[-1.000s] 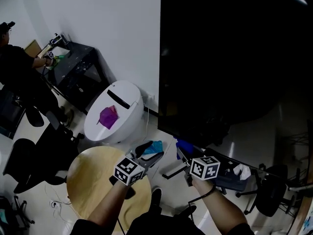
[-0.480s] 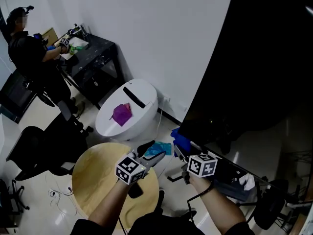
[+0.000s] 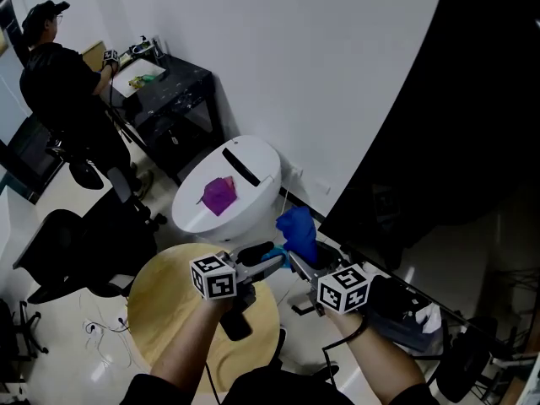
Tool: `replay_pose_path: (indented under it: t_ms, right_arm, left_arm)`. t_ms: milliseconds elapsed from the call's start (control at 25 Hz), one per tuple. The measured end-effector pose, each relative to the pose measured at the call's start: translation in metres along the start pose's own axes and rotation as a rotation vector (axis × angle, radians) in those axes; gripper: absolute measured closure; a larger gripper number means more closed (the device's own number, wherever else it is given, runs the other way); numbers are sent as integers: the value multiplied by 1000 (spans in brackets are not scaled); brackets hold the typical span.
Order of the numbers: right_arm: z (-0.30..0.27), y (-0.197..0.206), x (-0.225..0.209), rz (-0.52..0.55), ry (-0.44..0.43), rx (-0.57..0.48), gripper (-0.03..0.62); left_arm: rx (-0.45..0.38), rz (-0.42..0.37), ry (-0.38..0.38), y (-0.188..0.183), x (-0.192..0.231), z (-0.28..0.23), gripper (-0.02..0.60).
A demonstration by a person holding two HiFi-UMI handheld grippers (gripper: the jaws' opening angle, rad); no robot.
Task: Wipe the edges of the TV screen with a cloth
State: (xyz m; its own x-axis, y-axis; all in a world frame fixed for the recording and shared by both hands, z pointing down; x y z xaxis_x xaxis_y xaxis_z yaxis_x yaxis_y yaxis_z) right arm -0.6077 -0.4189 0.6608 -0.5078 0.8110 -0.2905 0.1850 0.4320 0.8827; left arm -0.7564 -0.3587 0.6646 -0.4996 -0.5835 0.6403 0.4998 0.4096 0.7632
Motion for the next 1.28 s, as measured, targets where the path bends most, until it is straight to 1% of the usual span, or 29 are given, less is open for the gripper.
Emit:
replay_pose_path:
  t_ms: [80, 120, 160, 240, 280, 360, 440, 520, 600, 680, 800, 920, 1000, 1080, 1200, 1280]
  right_arm:
    - [4, -7, 11, 89, -30, -11, 382]
    - [5, -9, 16, 126, -48, -12, 382]
    - [7, -10, 20, 156, -65, -10, 382]
    - [8, -10, 28, 201, -91, -3, 381]
    - [9, -9, 32, 220, -96, 2, 381]
    - [10, -9, 37, 256, -97, 9, 379]
    - [12, -9, 40, 289, -88, 9, 378]
    - [14, -10, 42, 328, -77, 9, 378]
    - [16, -10, 43, 367, -66, 14, 375]
    - [18, -10, 41, 382, -50, 27, 370]
    - [18, -9, 36, 340, -36, 48, 347]
    - [21, -10, 31, 300, -22, 41, 299]
    - [26, -11, 26, 301, 11, 28, 278]
    - [34, -9, 19, 292, 51, 24, 272]
    - [52, -3, 7, 226, 94, 16, 272]
    - [66, 0, -2, 187, 127, -2, 272]
  left_arm:
    - [-87, 105, 86, -9, 2, 1, 321]
    - [-110, 126, 112, -13, 3, 1, 319]
    - [-111, 127, 130, -15, 4, -1, 312]
    - [-69, 118, 161, -18, 1, -9, 285]
    - [-52, 118, 178, -19, -1, -13, 281]
    - [-45, 122, 197, -22, -3, -18, 285]
    - [-52, 131, 209, -21, -2, -20, 304]
    - [-47, 152, 222, -21, -6, -22, 344]
    - [-38, 152, 230, -21, -11, -24, 390]
    - [-29, 126, 220, -21, -11, -25, 419]
    - [-16, 79, 187, -21, -10, -28, 472]
    - [-15, 52, 144, -20, -6, -30, 486]
    - [-12, 17, 87, -23, -2, -31, 489]
    - [16, -53, 22, -28, 4, -32, 489]
    - [129, -219, -69, -32, 7, -41, 489]
    - [202, -319, -109, -33, 8, -52, 489]
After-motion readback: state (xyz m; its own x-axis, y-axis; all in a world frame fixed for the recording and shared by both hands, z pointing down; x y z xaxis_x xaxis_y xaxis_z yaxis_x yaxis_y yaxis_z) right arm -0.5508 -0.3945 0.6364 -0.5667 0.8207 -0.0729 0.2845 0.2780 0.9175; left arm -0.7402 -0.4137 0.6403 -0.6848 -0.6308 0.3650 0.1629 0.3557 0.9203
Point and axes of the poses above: the fingertips, and each gripper's own axes: z backward along the fingers, x to its left, y out of its underside, the point moved 7 cm from there along z, backward along the fingers, and after that the axes turned 7 degrees about y, right-handed, at the moved point
